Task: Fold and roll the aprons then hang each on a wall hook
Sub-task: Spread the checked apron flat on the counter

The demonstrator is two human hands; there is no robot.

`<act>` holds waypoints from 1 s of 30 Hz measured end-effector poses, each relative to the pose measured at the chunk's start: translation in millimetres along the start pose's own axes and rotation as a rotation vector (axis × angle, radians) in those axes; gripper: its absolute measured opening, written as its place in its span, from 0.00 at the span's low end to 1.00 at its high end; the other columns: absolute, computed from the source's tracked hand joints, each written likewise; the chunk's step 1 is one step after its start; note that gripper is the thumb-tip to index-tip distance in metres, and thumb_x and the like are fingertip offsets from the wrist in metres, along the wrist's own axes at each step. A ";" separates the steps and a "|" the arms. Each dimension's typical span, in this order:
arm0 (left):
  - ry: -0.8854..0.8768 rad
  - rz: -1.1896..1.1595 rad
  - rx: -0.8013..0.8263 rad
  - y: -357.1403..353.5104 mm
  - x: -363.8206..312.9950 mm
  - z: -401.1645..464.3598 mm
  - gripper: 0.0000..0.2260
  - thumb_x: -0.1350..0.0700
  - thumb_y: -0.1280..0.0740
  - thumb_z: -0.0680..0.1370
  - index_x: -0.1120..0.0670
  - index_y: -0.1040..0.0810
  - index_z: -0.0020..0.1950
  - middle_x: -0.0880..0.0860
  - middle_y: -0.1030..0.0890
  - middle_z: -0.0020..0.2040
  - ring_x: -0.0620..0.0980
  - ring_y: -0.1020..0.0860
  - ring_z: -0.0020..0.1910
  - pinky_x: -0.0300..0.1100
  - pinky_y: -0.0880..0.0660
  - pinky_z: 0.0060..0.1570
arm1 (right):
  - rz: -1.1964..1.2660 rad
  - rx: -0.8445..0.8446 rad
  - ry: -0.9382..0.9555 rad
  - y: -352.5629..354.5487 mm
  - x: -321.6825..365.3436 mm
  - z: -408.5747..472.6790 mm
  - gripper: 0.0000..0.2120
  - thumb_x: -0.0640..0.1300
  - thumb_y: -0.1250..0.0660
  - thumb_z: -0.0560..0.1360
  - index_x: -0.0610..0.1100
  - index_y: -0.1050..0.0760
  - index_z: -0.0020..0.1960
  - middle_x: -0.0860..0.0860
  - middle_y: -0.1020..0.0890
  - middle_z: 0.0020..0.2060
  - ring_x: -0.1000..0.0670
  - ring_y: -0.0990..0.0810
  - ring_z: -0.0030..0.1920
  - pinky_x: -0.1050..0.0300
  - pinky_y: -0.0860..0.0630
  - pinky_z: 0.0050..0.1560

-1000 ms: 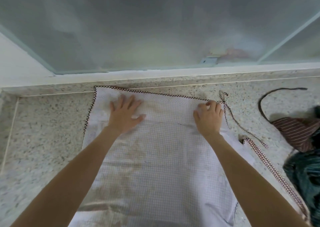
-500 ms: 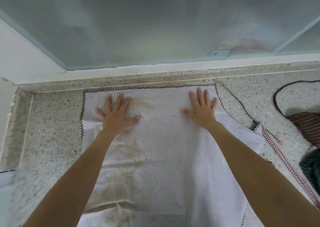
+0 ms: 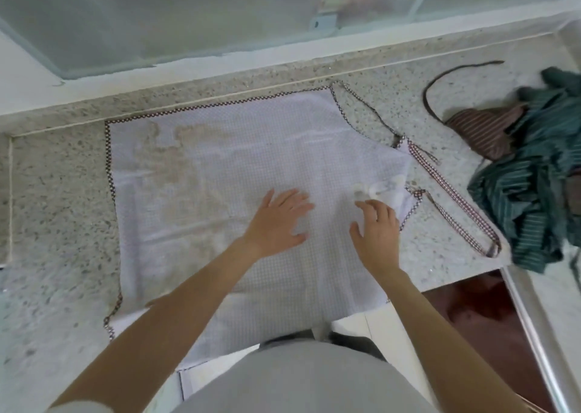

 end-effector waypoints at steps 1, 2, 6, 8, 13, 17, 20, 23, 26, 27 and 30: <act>-0.005 0.037 0.057 -13.3 -11.8 1.7 0.30 0.39 0.38 0.75 0.44 0.43 0.75 0.45 0.47 0.77 0.47 0.53 0.76 0.58 0.60 0.72 | 0.006 0.002 -0.064 0.9 -12.3 -14.4 0.18 0.44 0.39 0.74 0.38 0.28 0.61 0.41 0.25 0.58 0.39 0.27 0.56 0.42 0.27 0.54; 0.000 0.080 0.105 -25.1 -19.6 3.8 0.32 0.37 0.39 0.75 0.44 0.46 0.75 0.46 0.50 0.77 0.47 0.56 0.76 0.61 0.63 0.71 | 0.017 0.004 -0.124 1.3 -24.2 -25.3 0.19 0.44 0.42 0.74 0.37 0.29 0.63 0.40 0.25 0.59 0.38 0.27 0.57 0.43 0.28 0.56; 0.084 0.174 0.162 -48.0 -26.8 15.2 0.37 0.31 0.43 0.72 0.42 0.53 0.76 0.45 0.58 0.77 0.50 0.63 0.75 0.67 0.62 0.67 | 0.040 0.078 -0.145 2.1 -69.3 -41.6 0.21 0.43 0.46 0.79 0.38 0.36 0.71 0.43 0.34 0.71 0.44 0.37 0.72 0.42 0.38 0.70; 0.112 0.167 0.139 -48.4 -24.6 20.7 0.37 0.30 0.44 0.72 0.41 0.53 0.76 0.43 0.58 0.77 0.50 0.63 0.75 0.69 0.62 0.67 | 0.051 0.142 -0.097 6.1 -85.0 -36.6 0.22 0.45 0.47 0.82 0.42 0.41 0.74 0.47 0.39 0.74 0.48 0.45 0.75 0.47 0.48 0.74; 0.170 0.112 0.099 -39.3 -19.0 30.3 0.37 0.31 0.41 0.71 0.41 0.51 0.76 0.43 0.56 0.77 0.49 0.62 0.75 0.68 0.62 0.67 | -0.179 0.247 0.005 13.6 -114.4 -17.9 0.27 0.55 0.57 0.80 0.45 0.37 0.73 0.50 0.37 0.73 0.48 0.42 0.74 0.47 0.50 0.72; 0.197 0.077 0.085 -35.7 -19.0 33.1 0.37 0.32 0.38 0.71 0.41 0.49 0.75 0.43 0.55 0.77 0.49 0.61 0.75 0.67 0.62 0.68 | -0.331 0.160 -0.130 32.6 -138.8 -29.5 0.26 0.54 0.55 0.79 0.42 0.24 0.58 0.46 0.23 0.59 0.42 0.30 0.63 0.46 0.42 0.62; 0.186 0.072 0.041 -34.2 -21.7 36.2 0.35 0.34 0.38 0.70 0.42 0.43 0.74 0.45 0.50 0.76 0.49 0.57 0.75 0.67 0.63 0.67 | -0.347 0.080 -0.162 45.3 -143.5 -49.1 0.22 0.52 0.51 0.78 0.40 0.23 0.51 0.43 0.22 0.53 0.40 0.28 0.56 0.46 0.39 0.56; 0.147 0.035 -0.109 -25.3 -29.3 41.6 0.31 0.36 0.43 0.67 0.45 0.33 0.68 0.48 0.39 0.73 0.50 0.48 0.74 0.69 0.59 0.68 | -0.241 0.055 -0.054 50.7 -134.0 -30.2 0.17 0.47 0.46 0.76 0.39 0.25 0.56 0.41 0.24 0.58 0.39 0.27 0.59 0.48 0.37 0.58; 0.086 0.049 -0.127 -20.1 -43.4 55.7 0.33 0.34 0.45 0.70 0.46 0.37 0.72 0.48 0.43 0.75 0.51 0.49 0.75 0.66 0.58 0.69 | -0.172 0.153 -0.036 42.6 -127.1 10.3 0.21 0.44 0.43 0.79 0.38 0.35 0.70 0.41 0.35 0.72 0.40 0.40 0.73 0.46 0.47 0.72; 0.085 0.069 -0.084 -20.4 -47.9 62.0 0.33 0.34 0.43 0.71 0.45 0.41 0.74 0.48 0.47 0.77 0.51 0.52 0.75 0.65 0.59 0.69 | -0.158 0.201 -0.071 38.4 -128.6 20.1 0.24 0.46 0.44 0.80 0.39 0.40 0.74 0.42 0.41 0.74 0.41 0.46 0.75 0.47 0.52 0.74; 0.166 0.120 0.080 -29.2 -49.8 74.6 0.37 0.32 0.41 0.72 0.42 0.52 0.76 0.46 0.59 0.77 0.52 0.62 0.75 0.64 0.63 0.69 | -0.179 0.300 -0.195 29.0 -139.4 20.2 0.25 0.50 0.48 0.81 0.45 0.47 0.76 0.46 0.48 0.76 0.42 0.54 0.76 0.42 0.54 0.74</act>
Point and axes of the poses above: each hand's wrist, its own z-axis towards the middle knuckle, its own y-axis out of the back of the hand, x = y × z, the point moved 4 cm from there along z, towards the middle knuckle
